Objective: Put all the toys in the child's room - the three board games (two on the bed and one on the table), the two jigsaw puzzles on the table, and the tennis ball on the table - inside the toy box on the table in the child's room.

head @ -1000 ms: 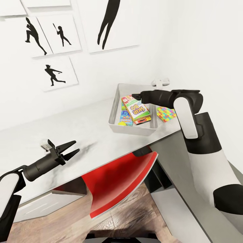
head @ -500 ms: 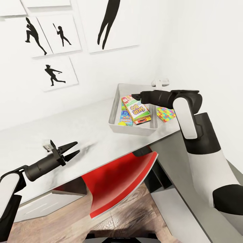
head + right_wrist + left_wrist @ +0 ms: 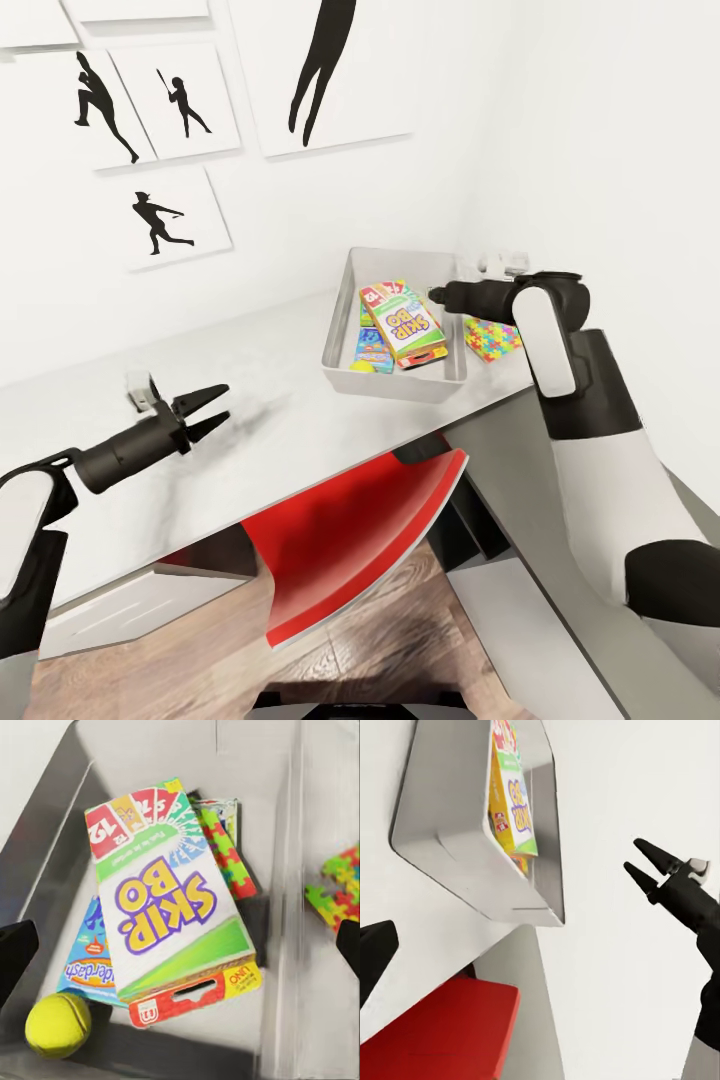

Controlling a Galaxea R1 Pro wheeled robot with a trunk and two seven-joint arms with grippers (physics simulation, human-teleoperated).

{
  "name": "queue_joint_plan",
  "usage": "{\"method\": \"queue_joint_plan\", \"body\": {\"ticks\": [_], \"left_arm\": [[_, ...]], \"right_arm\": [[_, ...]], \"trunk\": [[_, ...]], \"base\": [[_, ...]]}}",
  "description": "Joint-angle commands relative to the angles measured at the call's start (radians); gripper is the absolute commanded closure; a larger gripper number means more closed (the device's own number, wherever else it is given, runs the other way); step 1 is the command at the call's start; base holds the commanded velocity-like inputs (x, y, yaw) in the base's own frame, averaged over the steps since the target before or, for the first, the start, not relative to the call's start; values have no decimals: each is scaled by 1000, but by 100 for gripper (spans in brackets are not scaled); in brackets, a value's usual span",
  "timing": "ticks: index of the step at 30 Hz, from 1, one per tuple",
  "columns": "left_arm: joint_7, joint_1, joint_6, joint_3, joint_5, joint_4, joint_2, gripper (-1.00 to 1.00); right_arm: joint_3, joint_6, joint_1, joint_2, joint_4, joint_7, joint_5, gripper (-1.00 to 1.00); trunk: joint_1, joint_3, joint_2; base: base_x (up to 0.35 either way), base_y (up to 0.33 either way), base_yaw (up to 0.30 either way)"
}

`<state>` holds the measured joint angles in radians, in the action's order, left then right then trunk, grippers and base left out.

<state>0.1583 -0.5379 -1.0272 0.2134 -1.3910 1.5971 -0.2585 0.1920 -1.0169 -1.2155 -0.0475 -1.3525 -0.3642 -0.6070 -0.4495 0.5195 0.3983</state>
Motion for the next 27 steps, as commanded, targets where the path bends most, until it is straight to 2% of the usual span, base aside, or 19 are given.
{"method": "queue_joint_plan", "body": {"ticks": [1, 2, 3, 6, 7, 8, 10, 12, 13, 16, 17, 18, 21, 22, 26, 27], "left_arm": [[-27, -37, -5, 1, 9, -5, -2, -100], [-66, -76, -5, 1, 6, -14, -4, -100], [-66, -76, -5, 1, 6, -14, -4, -100], [-184, -207, -7, -2, -17, -81, -6, -100], [-184, -207, -7, -2, -17, -81, -6, -100], [-219, -254, -7, -9, -28, -116, -6, -100], [-279, -349, -7, -40, -49, -196, -4, -100], [-327, -444, -6, -86, -64, -276, -2, -100], [-327, -444, -6, -86, -64, -276, -2, -100], [-383, -585, -4, -155, -76, -388, 3, -100], [-383, -585, -4, -155, -76, -388, 3, -100], [-399, -631, -4, -176, -79, -423, 6, -100], [-443, -757, -1, -231, -81, -540, 35, -100], [-443, -757, -1, -231, -81, -540, 35, -100], [-483, -893, 9, -291, -71, -728, 105, -100], [-483, -893, 9, -291, -71, -728, 105, -100]], "right_arm": [[-3, 24, -8, 4, 43, -31, -13, -100], [-8, 47, -17, 8, 86, -47, -14, -100], [-8, 47, -17, 8, 86, -47, -14, -100], [-19, 98, -58, 16, 206, -75, -19, -100], [-19, 98, -58, 16, 206, -75, -19, -100], [-21, 109, -74, 18, 241, -77, -20, -100], [-24, 125, -104, 20, 301, -70, -22, -100], [-25, 134, -125, 22, 344, -54, -23, -100], [-25, 134, -125, 22, 344, -54, -23, -100], [-25, 142, -145, 27, 379, -30, -23, -100], [-25, 142, -145, 27, 379, -30, -23, -100], [-25, 144, -150, 32, 385, -26, -22, -100], [-25, 147, -158, 48, 391, -20, -20, -100], [-25, 147, -158, 48, 391, -20, -20, -100], [-26, 142, -167, 59, 384, -15, -19, -100], [-26, 142, -167, 59, 384, -15, -19, -100]], "trunk": [[0, 1, 2], [0, 1, 2], [0, 1, 2], [0, 1, 2], [0, 1, 2], [0, 1, 2], [0, 1, 2], [0, 1, 2], [0, 1, 2], [0, 1, 2], [0, 1, 2], [0, 1, 2], [0, 1, 2], [0, 1, 2], [0, 1, 2], [0, 1, 2]], "base": [[0, 0, 0], [0, 0, 0], [0, 0, 0], [0, 0, 0], [0, 0, 0], [0, 0, 0], [0, 0, 0], [0, 0, 0], [0, 0, 0], [0, 0, 0], [0, 0, 0], [0, 0, 0], [0, 0, 0], [0, 0, 0], [0, 0, 0], [0, 0, 0]]}}
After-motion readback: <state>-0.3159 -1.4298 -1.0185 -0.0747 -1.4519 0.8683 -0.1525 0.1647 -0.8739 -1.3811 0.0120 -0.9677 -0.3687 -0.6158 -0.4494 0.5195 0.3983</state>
